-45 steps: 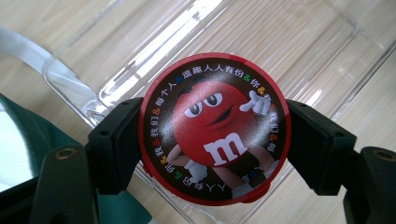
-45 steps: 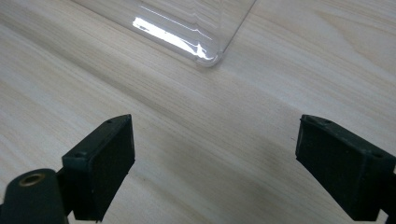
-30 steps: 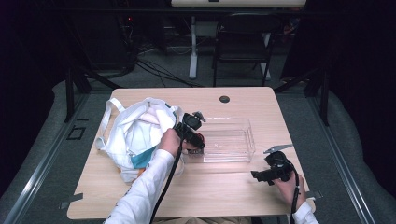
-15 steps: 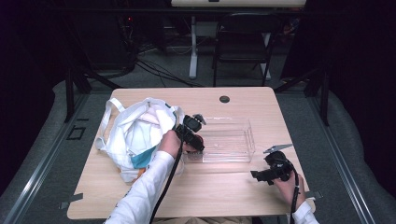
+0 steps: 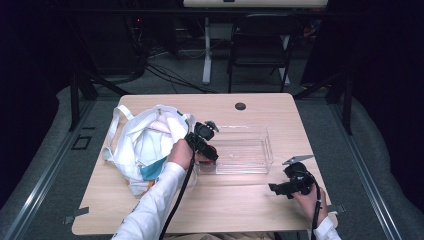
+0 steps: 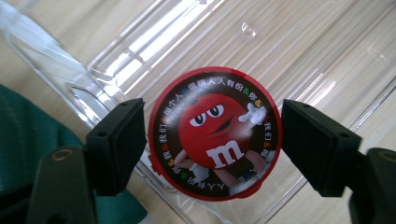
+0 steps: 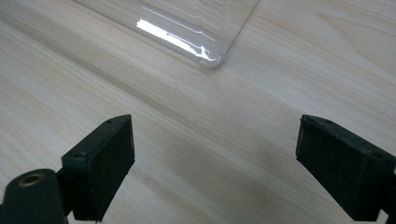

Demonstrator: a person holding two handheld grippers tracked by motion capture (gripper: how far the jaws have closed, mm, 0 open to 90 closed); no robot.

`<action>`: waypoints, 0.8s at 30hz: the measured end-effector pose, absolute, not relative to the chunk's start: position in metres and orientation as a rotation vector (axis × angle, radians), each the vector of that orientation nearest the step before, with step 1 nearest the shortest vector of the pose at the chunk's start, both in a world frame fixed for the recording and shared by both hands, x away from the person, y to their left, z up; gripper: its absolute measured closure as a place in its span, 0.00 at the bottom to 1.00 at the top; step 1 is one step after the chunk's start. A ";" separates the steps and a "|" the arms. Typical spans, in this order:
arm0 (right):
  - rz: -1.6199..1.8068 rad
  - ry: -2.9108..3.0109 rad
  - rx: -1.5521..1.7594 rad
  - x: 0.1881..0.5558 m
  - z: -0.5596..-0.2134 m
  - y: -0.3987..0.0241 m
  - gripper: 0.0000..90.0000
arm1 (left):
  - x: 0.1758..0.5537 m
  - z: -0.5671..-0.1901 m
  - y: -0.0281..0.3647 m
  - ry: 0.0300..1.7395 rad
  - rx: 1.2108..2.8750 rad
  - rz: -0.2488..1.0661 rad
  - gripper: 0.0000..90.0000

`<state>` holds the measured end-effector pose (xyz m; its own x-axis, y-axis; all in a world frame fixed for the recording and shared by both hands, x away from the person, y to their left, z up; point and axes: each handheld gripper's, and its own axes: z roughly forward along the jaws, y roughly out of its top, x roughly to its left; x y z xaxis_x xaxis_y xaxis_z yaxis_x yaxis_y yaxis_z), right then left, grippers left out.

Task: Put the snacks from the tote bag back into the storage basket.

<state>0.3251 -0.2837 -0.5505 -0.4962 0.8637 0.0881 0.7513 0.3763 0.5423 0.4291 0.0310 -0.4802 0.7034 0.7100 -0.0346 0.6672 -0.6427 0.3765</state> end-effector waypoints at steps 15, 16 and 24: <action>0.788 2.410 1.448 0.321 -0.549 -0.284 0.12 | 0.419 -0.431 0.055 1.066 2.439 0.296 0.15; 0.783 2.411 1.447 0.321 -0.549 -0.284 0.12 | 0.419 -0.428 0.058 1.061 2.445 0.305 0.15; 0.780 2.412 1.449 0.322 -0.549 -0.284 0.12 | 0.408 -0.409 0.089 1.080 2.404 0.364 0.09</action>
<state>0.3216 -0.2839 -0.5493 -0.4893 0.8684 0.0802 0.7508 0.3727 0.5453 0.4084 0.0893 -0.4090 0.6541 0.7550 0.0453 0.6286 -0.5759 0.5228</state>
